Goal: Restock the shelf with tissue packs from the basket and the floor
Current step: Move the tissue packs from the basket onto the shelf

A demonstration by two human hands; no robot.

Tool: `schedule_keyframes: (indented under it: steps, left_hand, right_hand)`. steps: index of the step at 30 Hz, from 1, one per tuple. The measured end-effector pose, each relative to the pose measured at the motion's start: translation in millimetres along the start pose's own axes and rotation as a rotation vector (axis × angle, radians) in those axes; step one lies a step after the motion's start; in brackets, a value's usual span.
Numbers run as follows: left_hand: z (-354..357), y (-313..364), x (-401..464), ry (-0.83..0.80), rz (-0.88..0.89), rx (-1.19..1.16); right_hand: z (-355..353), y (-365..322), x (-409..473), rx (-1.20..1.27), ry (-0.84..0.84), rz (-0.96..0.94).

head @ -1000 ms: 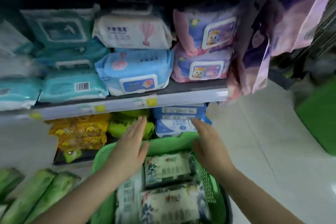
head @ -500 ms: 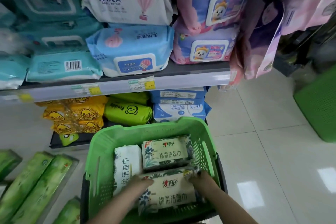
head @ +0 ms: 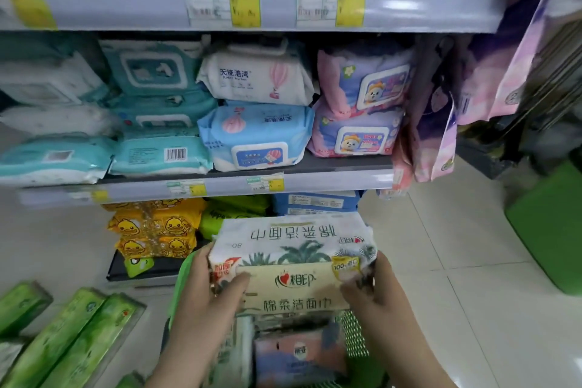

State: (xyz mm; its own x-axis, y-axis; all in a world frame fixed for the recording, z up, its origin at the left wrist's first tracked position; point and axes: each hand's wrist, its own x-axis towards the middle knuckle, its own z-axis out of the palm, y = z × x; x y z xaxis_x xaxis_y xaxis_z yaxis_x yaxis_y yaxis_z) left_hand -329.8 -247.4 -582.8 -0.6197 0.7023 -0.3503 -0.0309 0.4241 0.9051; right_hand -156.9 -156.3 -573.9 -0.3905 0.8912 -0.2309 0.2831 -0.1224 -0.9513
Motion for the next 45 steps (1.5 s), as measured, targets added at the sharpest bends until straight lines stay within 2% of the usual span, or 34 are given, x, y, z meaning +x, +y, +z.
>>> schedule_keyframes:
  steps: [3, 6, 10, 17, 20, 26, 32, 35, 38, 41, 45]
  left_hand:
    - [-18, 27, -6, 0.050, 0.096, -0.104]
    - [-32, 64, -11, 0.112, 0.135, -0.306]
    - [-51, 119, -26, 0.166, 0.316, -0.373]
    - [-75, 180, -35, 0.226, 0.745, -0.262]
    - [-87, 206, -20, 0.227, 0.835, -0.294]
    - [-108, 247, 23, 0.276, 0.854, -0.336]
    - [-118, 277, 85, 0.319, 0.813, -0.270]
    - [-119, 285, 110, 0.352, 0.772, -0.098]
    - [-126, 282, 125, 0.408, 0.730, 0.186]
    - [-133, 281, 134, 0.454, 0.622, 0.425]
    - [-129, 284, 141, 0.485, 0.587, 0.485]
  right_hand:
    - [-8, -46, -14, 0.134, 0.051, -0.158]
    - [-16, -80, -18, 0.150, 0.062, -0.322]
    - [-24, -123, -19, 0.047, 0.084, -0.509]
    - [-19, -206, 1, 0.129, 0.062, -0.759]
    - [-9, -239, 18, 0.111, 0.068, -0.831]
    - [20, -278, 63, 0.080, 0.060, -0.818]
    - [41, -303, 133, 0.015, 0.133, -0.743]
    - [48, -302, 158, -0.123, 0.160, -0.693]
    - [47, -300, 171, -0.275, 0.218, -0.688]
    - [44, -300, 180, -0.346, 0.286, -0.605]
    - [49, -303, 186, -0.440, 0.307, -0.619]
